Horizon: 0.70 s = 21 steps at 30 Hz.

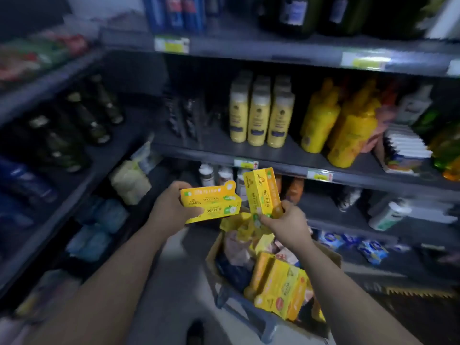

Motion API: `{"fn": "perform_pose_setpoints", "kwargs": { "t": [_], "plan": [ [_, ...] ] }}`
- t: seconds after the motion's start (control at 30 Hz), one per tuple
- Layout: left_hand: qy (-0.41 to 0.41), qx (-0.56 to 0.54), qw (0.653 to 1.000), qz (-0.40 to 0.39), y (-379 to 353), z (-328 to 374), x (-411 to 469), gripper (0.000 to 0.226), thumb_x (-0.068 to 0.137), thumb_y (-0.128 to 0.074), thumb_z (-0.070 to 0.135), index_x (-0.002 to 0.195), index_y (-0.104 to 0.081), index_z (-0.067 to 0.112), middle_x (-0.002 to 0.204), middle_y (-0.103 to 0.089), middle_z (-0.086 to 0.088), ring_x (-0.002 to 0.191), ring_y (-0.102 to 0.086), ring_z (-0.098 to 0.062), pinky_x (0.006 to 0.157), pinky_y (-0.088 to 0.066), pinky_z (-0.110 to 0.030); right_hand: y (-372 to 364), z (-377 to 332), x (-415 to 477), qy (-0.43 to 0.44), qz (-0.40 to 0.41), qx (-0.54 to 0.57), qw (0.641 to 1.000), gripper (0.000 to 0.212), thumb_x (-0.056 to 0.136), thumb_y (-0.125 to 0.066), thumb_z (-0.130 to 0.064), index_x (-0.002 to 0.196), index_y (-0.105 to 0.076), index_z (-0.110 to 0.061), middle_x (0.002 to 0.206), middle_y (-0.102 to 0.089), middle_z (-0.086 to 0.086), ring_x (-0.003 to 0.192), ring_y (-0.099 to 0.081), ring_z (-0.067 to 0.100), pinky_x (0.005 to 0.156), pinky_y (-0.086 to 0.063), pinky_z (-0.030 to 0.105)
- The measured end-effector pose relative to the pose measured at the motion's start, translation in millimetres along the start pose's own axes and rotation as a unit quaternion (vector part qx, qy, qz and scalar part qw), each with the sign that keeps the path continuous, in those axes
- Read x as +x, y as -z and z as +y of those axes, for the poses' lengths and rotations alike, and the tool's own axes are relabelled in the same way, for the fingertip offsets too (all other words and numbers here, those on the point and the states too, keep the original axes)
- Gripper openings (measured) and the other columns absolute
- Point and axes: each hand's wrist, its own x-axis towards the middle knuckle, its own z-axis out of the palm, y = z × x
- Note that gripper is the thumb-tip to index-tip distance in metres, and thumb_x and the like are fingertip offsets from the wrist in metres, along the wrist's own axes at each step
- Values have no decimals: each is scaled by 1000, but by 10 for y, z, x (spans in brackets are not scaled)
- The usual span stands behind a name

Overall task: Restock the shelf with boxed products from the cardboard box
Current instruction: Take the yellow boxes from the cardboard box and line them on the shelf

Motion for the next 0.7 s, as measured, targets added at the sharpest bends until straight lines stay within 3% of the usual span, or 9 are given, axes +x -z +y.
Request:
{"fn": "perform_pose_setpoints", "kwargs": {
  "t": [0.13,0.23,0.27,0.33,0.43,0.57,0.63,0.7],
  "plan": [
    [36,-35,995,87,539,-314,-470,48,66,-85,16,106,-58,17,99,-65,2,81,-60,-10,59,-43,-9,-398,-451,-91,70,-60,-21,996,30,69,-78,-41,82,-60,-21,74,-69,-5,67,-67,16,61,-57,39],
    [69,-57,985,147,964,-543,-840,51,64,-87,23,106,-56,21,103,-66,1,88,-64,-17,76,-54,-36,-714,-861,-257,123,-104,-23,987,25,74,-77,-36,85,-60,-22,79,-68,-7,70,-65,12,62,-55,35],
    [79,-68,980,169,1103,-616,-977,51,65,-87,22,105,-56,22,103,-66,2,88,-64,-17,79,-55,-40,-821,-995,-333,136,-118,-20,984,23,75,-77,-34,83,-58,-24,79,-67,-9,70,-64,9,60,-53,32],
    [95,-92,968,214,1376,-776,-1269,48,67,-85,19,104,-55,22,102,-66,3,87,-63,-13,74,-54,-34,-1059,-1249,-511,162,-146,-13,976,23,75,-78,-31,78,-56,-24,76,-64,-11,67,-61,6,56,-47,26],
    [109,-110,951,267,1773,-1020,-1762,48,71,-83,12,107,-53,21,98,-62,10,84,-60,-5,64,-49,-21,-1460,-1612,-862,205,-192,-9,960,24,72,-80,-29,83,-61,-20,78,-67,-9,70,-64,12,62,-53,31],
    [122,-112,925,342,2322,-1350,-2542,45,70,-82,8,104,-55,22,97,-63,8,86,-61,-10,61,-54,-20,-2005,-2091,-1497,262,-257,8,930,22,73,-80,-26,87,-63,-21,81,-69,-9,71,-65,7,61,-51,23],
    [127,-102,909,383,2605,-1532,-2973,45,67,-84,8,98,-57,27,95,-67,5,84,-63,-15,70,-57,-32,-2253,-2309,-1882,291,-283,19,913,21,75,-79,-26,88,-63,-21,80,-68,-10,70,-65,7,58,-47,19],
    [133,-102,891,421,2884,-1682,-3419,47,64,-86,9,92,-57,32,93,-68,2,85,-65,-20,80,-55,-45,-2468,-2506,-2290,316,-305,28,898,22,77,-79,-31,89,-63,-22,80,-68,-10,71,-65,8,59,-51,23]
  ]
}}
